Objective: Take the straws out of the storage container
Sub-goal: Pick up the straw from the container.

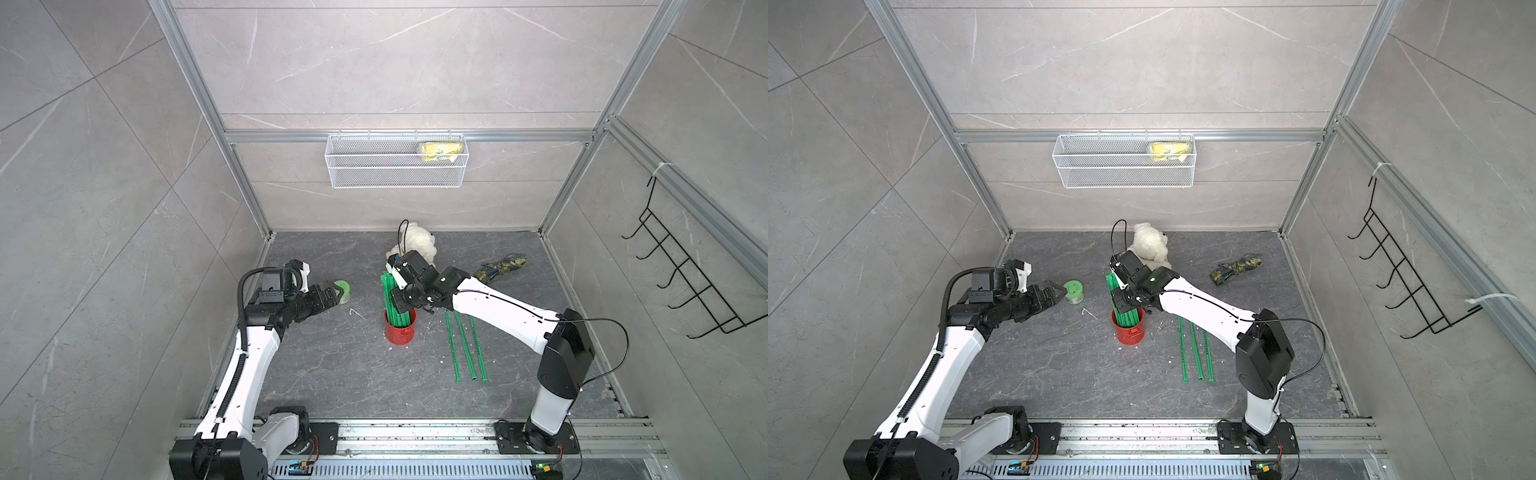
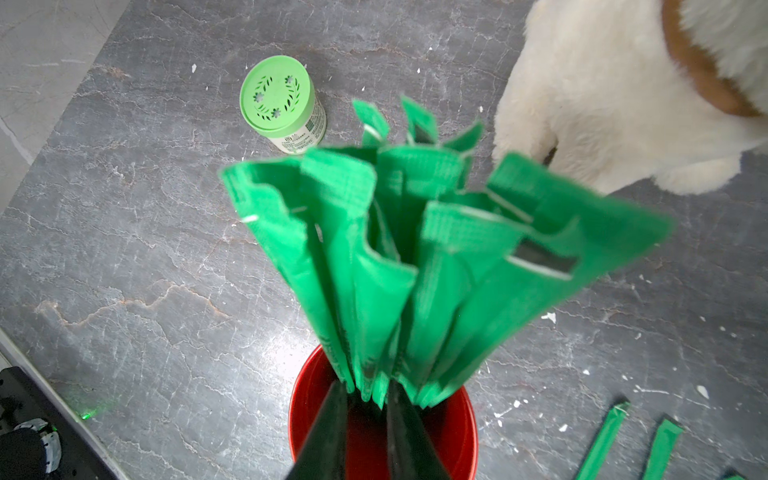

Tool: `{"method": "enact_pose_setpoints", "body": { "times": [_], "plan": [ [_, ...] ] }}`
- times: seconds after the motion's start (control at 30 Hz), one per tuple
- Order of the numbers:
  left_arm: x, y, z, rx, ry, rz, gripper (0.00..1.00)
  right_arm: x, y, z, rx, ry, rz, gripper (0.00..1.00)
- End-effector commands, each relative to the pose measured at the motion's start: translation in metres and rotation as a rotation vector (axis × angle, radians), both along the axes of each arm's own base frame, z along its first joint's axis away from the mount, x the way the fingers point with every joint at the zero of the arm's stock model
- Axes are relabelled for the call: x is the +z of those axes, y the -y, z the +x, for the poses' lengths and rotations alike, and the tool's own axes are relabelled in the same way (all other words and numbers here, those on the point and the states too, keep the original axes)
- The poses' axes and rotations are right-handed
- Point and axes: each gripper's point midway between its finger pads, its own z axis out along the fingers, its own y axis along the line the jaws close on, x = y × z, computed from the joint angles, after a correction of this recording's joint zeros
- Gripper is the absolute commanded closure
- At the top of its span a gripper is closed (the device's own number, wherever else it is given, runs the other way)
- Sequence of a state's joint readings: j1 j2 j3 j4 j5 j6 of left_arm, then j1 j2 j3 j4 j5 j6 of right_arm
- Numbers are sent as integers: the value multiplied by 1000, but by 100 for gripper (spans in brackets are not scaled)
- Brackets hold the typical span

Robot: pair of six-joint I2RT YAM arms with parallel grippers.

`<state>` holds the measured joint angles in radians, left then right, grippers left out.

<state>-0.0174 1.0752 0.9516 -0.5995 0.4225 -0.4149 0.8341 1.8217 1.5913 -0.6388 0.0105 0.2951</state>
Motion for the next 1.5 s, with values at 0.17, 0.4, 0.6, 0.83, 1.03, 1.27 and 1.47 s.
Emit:
{"method": "enact_pose_setpoints", "body": {
  "times": [0.17, 0.4, 0.6, 0.83, 1.03, 1.27, 1.47],
  "plan": [
    [18, 4, 4, -33, 52, 2, 0, -5, -12, 2, 20, -18, -3, 80],
    [19, 4, 4, -34, 53, 2, 0, -6, -11, 3, 13, -19, -8, 87],
    [19, 4, 4, -35, 53, 1, 0, -3, -6, 0, 6, -15, -13, 91],
    [18, 4, 4, -35, 51, 0, 0, 4, 7, -8, -2, -5, -26, 92],
    [18, 4, 4, -34, 50, -1, 0, 9, 17, -13, -8, 4, -36, 92],
    [18, 4, 4, -34, 50, -1, 0, 17, 20, -14, -12, 21, -27, 92],
    [18, 4, 4, -36, 51, -2, 0, 29, 23, -14, -18, 41, -20, 92]
  ]
}}
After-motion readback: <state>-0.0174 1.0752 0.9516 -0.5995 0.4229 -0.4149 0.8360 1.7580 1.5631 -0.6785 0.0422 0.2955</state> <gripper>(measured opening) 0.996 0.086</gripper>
